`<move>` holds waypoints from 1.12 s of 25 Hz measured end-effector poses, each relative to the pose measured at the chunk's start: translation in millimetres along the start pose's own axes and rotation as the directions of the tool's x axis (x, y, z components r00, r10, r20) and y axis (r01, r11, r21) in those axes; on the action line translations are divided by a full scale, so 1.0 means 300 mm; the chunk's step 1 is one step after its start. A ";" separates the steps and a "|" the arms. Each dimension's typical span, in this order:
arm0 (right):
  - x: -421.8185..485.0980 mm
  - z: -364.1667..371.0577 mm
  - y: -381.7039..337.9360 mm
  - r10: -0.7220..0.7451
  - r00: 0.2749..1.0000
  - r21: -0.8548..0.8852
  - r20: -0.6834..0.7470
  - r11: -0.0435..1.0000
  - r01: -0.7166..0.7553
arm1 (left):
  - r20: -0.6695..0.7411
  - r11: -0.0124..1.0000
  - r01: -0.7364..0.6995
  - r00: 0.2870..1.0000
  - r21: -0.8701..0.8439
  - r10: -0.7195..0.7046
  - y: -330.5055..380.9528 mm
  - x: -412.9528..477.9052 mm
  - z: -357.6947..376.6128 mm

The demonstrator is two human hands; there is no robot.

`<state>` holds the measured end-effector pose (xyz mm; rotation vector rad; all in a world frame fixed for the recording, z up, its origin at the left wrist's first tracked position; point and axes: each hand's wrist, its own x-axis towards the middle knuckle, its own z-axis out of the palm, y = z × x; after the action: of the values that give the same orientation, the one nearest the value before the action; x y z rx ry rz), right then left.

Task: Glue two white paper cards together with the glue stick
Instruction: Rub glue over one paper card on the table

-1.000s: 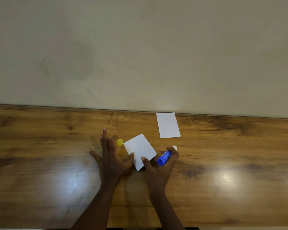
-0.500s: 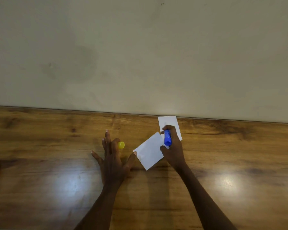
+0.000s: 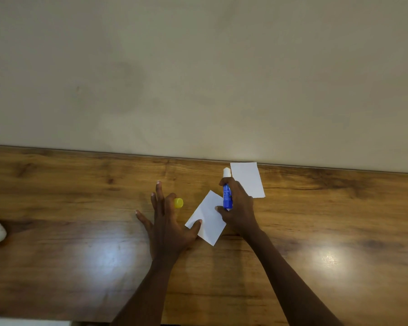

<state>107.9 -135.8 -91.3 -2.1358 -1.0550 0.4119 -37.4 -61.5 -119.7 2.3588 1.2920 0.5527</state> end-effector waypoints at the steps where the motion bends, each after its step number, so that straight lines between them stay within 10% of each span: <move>1: -0.003 -0.001 -0.007 -0.004 0.999 -0.011 -0.036 1.000 0.004 | 0.000 1.000 0.001 1.000 -0.005 -0.001 0.000 0.001 -0.001; 9: -0.041 0.033 -0.107 0.054 0.998 0.706 -0.014 0.707 -0.028 | -0.002 0.999 -0.001 1.000 -0.046 0.001 0.005 -0.005 -0.012; 28: -0.020 0.029 -0.051 -0.067 0.974 0.259 0.218 0.966 0.009 | 0.006 0.998 -0.012 1.000 -0.055 0.013 0.002 -0.006 -0.011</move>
<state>90.8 -130.0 -86.6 -1.8660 -1.1002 0.7458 -39.5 -63.0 -117.0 2.3234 1.2438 0.5765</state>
